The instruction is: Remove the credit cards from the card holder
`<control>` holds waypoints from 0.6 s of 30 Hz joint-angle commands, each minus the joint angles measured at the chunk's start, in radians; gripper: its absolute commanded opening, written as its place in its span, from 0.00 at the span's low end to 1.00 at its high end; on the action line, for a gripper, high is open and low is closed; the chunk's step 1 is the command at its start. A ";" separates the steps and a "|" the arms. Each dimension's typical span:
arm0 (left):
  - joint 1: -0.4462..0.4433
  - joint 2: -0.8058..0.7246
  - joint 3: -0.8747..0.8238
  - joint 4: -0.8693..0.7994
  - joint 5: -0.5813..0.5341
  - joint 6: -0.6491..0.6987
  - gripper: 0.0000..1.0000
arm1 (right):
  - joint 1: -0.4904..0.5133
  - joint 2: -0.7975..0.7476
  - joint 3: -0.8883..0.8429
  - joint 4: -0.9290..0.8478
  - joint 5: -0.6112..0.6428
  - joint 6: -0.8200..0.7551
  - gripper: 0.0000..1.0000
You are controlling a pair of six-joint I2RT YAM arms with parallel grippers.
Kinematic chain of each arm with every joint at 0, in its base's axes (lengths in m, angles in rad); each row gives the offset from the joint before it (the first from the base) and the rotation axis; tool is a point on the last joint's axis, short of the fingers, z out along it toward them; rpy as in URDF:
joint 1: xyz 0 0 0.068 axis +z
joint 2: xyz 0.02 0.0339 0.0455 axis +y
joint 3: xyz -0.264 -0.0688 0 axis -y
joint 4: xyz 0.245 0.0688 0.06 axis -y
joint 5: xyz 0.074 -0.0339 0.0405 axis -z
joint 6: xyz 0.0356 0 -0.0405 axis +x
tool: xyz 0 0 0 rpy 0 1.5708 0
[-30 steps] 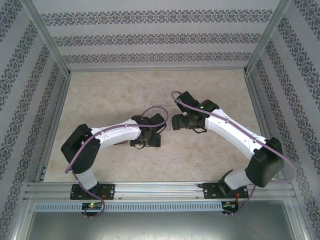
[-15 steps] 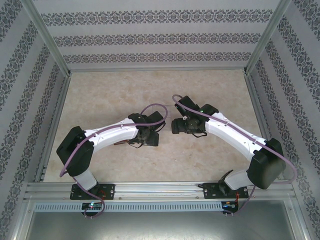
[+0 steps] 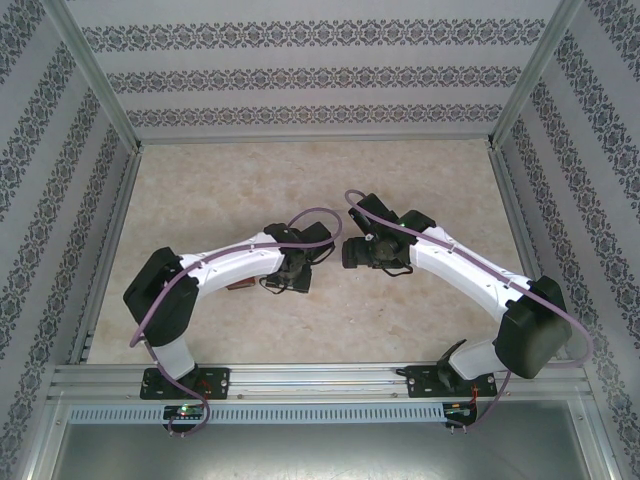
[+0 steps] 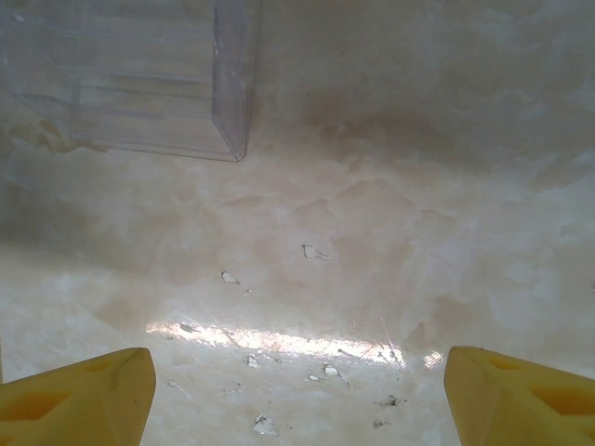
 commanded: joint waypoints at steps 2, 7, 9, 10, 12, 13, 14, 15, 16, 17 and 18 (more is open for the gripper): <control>0.050 -0.026 -0.012 -0.042 -0.019 0.016 0.51 | 0.014 -0.008 0.010 -0.017 0.014 -0.001 0.81; 0.181 -0.117 -0.106 -0.009 0.007 0.036 0.49 | 0.013 -0.005 0.015 -0.022 0.018 -0.005 0.81; 0.244 -0.139 -0.132 -0.010 0.005 0.054 0.48 | 0.013 -0.001 0.017 -0.023 0.017 -0.006 0.81; 0.278 -0.147 -0.145 -0.009 0.003 0.064 0.47 | 0.012 0.001 0.018 -0.024 0.017 -0.009 0.81; 0.335 -0.155 -0.163 -0.008 0.002 0.084 0.46 | 0.013 0.006 0.026 -0.026 0.019 -0.011 0.81; 0.358 -0.157 -0.166 -0.006 -0.002 0.093 0.46 | 0.012 0.009 0.029 -0.028 0.018 -0.012 0.81; 0.377 -0.156 -0.165 -0.009 -0.007 0.100 0.46 | 0.012 0.013 0.031 -0.028 0.020 -0.013 0.81; 0.394 -0.155 -0.165 -0.008 -0.015 0.105 0.46 | 0.012 0.016 0.035 -0.031 0.021 -0.014 0.81; 0.410 -0.154 -0.168 -0.005 -0.021 0.110 0.46 | 0.012 0.016 0.038 -0.033 0.021 -0.015 0.81; 0.424 -0.154 -0.170 -0.003 -0.023 0.114 0.46 | 0.012 0.018 0.040 -0.033 0.021 -0.015 0.81; 0.438 -0.150 -0.173 0.007 -0.023 0.119 0.46 | 0.013 0.018 0.041 -0.032 0.021 -0.015 0.81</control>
